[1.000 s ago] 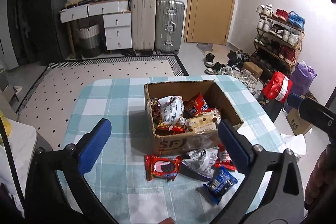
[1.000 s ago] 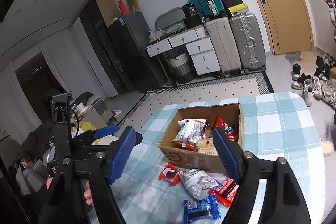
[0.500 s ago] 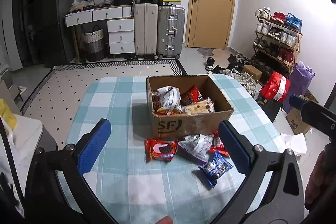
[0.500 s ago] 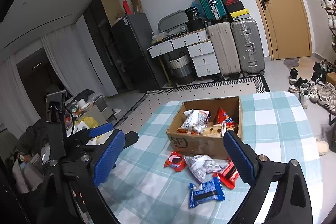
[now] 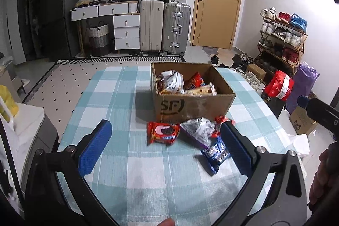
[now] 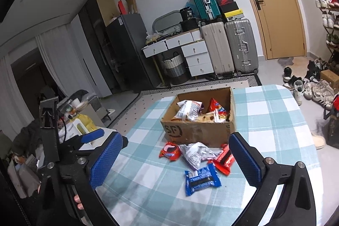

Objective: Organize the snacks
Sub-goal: 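Pull both tools back from the box toward the remaining snacks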

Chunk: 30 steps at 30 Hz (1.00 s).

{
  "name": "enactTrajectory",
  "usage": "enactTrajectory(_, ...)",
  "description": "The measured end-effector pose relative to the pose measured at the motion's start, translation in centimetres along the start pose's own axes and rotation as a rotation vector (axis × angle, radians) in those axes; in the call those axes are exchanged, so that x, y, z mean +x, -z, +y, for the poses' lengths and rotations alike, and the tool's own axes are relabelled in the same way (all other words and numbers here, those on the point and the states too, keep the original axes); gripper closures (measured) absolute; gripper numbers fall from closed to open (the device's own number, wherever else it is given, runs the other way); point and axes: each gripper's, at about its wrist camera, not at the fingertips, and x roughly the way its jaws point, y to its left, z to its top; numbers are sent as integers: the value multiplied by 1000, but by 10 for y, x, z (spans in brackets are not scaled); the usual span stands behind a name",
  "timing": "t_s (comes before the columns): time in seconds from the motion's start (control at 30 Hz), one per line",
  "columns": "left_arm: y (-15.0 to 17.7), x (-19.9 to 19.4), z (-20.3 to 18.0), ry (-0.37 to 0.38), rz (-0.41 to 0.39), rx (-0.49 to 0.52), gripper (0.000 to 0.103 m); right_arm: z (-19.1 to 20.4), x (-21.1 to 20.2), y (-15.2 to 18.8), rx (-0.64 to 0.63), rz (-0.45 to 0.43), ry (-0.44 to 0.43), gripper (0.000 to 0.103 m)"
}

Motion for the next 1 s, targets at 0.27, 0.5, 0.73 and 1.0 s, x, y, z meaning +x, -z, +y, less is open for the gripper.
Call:
enactTrajectory(0.27,31,17,2,-2,46,-11,1,-7,7,26,6,45,23,1)
enactTrajectory(0.5,50,37,6,-7,70,-21,1,-16,27,47,23,93,39,1)
enactTrajectory(0.73,71,64,7,-13,110,-3,1,-27,56,70,27,164,66,1)
enactTrajectory(1.0,89,92,12,-6,155,-2,1,-45,96,91,49,261,83,1)
